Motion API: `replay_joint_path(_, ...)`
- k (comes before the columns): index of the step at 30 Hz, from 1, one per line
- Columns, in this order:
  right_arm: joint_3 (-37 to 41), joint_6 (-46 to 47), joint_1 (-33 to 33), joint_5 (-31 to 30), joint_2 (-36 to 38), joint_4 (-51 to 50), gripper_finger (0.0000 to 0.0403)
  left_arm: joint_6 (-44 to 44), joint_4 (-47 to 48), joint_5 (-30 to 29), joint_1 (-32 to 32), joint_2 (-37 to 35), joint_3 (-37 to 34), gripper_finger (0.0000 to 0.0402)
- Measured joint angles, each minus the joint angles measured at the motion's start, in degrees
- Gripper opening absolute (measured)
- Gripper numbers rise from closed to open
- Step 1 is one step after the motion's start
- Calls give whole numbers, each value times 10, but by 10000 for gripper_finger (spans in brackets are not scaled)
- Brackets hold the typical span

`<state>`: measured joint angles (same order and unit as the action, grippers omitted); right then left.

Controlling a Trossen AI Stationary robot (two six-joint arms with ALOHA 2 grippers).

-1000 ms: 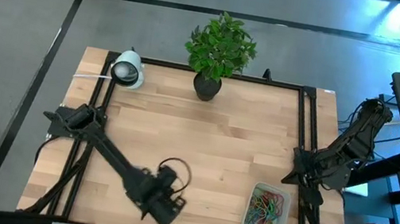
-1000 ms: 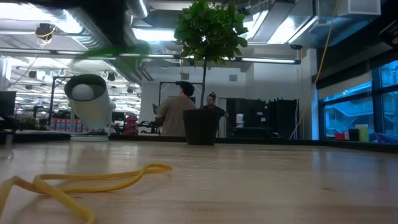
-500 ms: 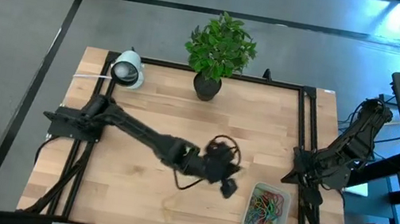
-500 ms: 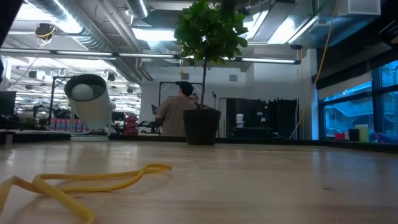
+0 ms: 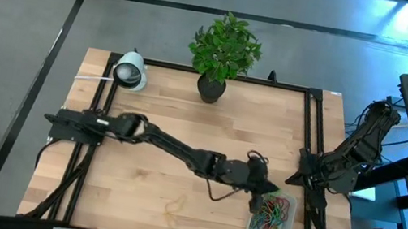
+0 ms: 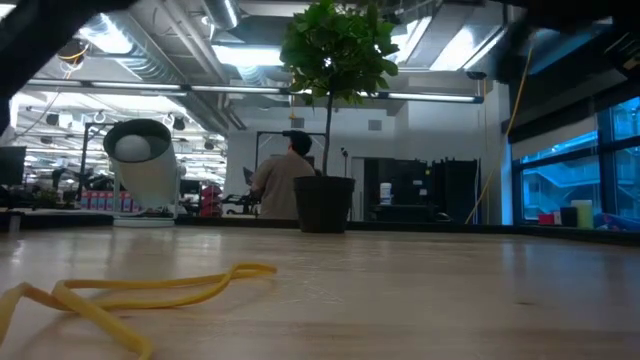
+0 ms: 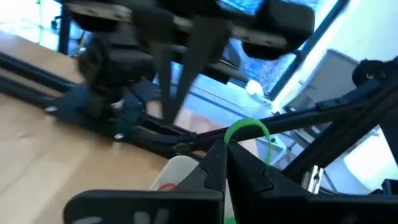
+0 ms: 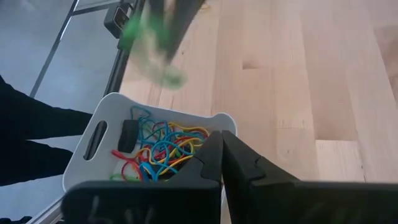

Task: Pick and place rubber bands into bin
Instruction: Put the green rubber band into the gray bin

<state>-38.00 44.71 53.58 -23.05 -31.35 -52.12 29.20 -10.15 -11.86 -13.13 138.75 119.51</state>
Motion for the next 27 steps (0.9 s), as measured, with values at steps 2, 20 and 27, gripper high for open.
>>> replay_joint_path(2,0,0,0,0,0,0,5,-11,9,10,-3,42,56,1)
replay_joint_path(20,0,32,0,1,0,8,5,-15,62,120,-8,153,145,74)
replay_joint_path(27,0,33,0,1,0,24,5,-19,87,129,0,150,145,125)
